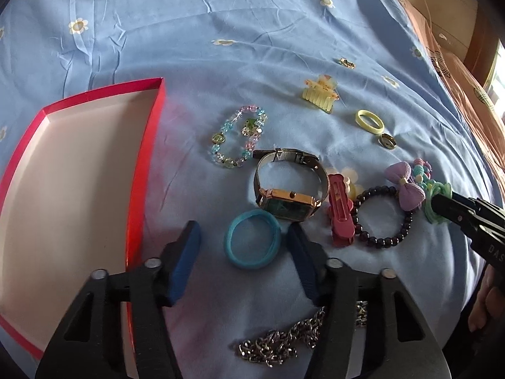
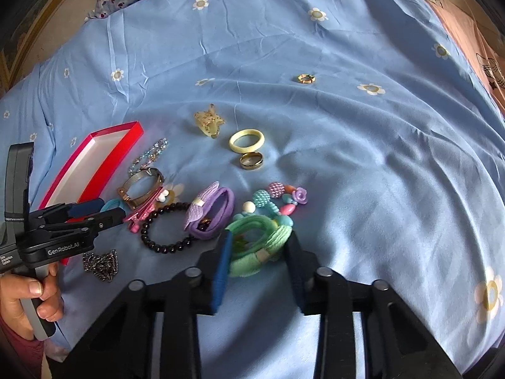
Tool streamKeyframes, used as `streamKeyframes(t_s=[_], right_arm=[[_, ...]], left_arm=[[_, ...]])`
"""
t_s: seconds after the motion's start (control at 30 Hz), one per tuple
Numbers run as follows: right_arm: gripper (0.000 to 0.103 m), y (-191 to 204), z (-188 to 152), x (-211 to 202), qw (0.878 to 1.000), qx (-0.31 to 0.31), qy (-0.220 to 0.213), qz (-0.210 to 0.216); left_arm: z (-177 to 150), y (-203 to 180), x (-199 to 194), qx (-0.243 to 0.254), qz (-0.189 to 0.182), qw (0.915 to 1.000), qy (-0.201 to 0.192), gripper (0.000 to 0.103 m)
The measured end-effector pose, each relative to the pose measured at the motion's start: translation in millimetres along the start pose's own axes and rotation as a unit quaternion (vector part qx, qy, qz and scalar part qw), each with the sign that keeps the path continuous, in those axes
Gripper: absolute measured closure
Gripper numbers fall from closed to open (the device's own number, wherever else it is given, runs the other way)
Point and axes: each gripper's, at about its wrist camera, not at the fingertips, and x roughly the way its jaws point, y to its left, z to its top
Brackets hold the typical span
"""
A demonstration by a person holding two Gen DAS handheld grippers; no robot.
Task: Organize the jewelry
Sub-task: 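Grasp the green hair tie with the right tool while the left tool grasps the blue hair tie, then carry both hair ties into the red box lid and open both tools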
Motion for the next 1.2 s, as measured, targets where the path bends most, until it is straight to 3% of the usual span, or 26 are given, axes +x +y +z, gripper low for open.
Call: streamKeyframes(t_s=[0.07,0.17,0.4,0.63,1.2], right_arm=[[0.083,0,0,0,1.0,-0.002,0.001,-0.001],[0.089,0,-1,-3,1.0,-0.002,-0.003,-0.002],[0.089,2,3,-28,1.0,0.0,-0.029,0.008],[0.089,28,13,-35,0.998,-0.012,-0.038,0.051],[0.089,147,34,-4,0.982,-0.1,-0.003,0.162]], left_arm=[[1,-1,-1,0.002,-0.007,1.0,-0.001,0.078],[0,-1,-4,0.001,-0.018,0.9998,-0.003,0.098],[-4,4,-27,-0.016,-0.052,0.9983,-0.024,0.098],[-6,18,-57,-0.037,-0.064,0.996,-0.049,0.098],[-24,105,-96,-0.119,-0.012,0.9893,-0.083,0.098]])
